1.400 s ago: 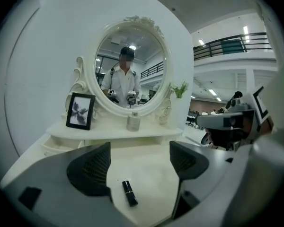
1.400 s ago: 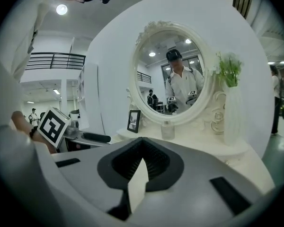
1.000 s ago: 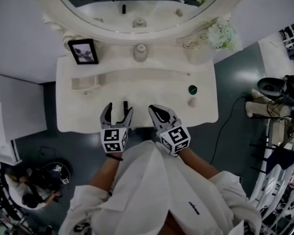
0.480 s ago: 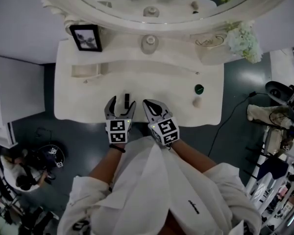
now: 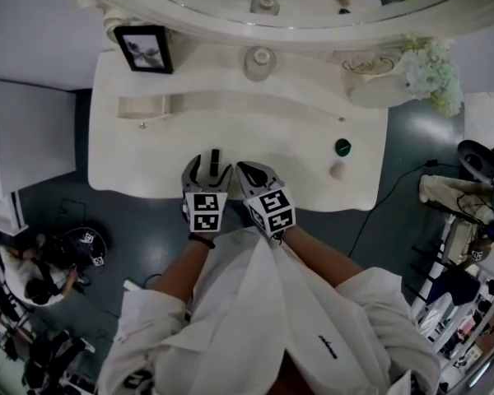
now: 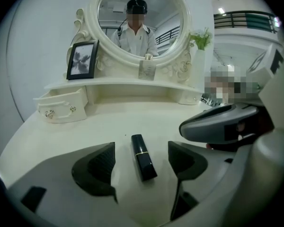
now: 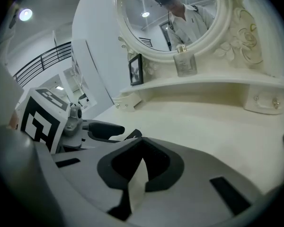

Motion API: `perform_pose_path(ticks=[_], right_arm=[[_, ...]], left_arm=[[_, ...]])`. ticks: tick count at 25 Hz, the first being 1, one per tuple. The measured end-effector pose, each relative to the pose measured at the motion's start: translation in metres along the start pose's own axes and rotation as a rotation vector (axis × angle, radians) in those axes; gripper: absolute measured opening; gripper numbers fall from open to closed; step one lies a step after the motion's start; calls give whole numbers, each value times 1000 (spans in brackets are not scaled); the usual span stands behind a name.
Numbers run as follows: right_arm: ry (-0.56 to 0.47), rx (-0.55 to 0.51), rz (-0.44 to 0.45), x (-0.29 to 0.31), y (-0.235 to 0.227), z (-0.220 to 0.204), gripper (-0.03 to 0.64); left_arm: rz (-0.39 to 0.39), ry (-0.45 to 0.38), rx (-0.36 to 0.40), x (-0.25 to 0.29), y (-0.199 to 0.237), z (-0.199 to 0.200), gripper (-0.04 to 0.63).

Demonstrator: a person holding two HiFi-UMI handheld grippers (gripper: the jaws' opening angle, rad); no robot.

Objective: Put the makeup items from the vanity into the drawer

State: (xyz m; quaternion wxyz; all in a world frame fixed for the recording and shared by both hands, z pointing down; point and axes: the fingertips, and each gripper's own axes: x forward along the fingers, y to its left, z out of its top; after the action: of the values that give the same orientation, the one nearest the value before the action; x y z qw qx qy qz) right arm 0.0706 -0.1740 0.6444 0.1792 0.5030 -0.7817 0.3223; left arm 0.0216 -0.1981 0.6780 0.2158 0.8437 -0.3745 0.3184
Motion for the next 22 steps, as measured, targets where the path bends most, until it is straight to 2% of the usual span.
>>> perform_pose_path(ticks=[2,5,8,11,15,22], right_arm=[[8,12,-2,3,0,-4,18],[14,24,0,6,0,-6,18],[18,24,1,6,-1,-7,18],[24,29,-3,7,-3,-9,18],[26,23,-1,7,-3,-9,18],[29,0,13,10,5,-5,18]], left_arm=[[-1,7,2,2,1,-3,360],[-3,13,4,5,1,-4,301],[2,22,17,7,1,-6,271],[9,33,30,8,3,-8,193],[16,31,43,9,5,-10,121],[15,17,42,5,6,-9,115]])
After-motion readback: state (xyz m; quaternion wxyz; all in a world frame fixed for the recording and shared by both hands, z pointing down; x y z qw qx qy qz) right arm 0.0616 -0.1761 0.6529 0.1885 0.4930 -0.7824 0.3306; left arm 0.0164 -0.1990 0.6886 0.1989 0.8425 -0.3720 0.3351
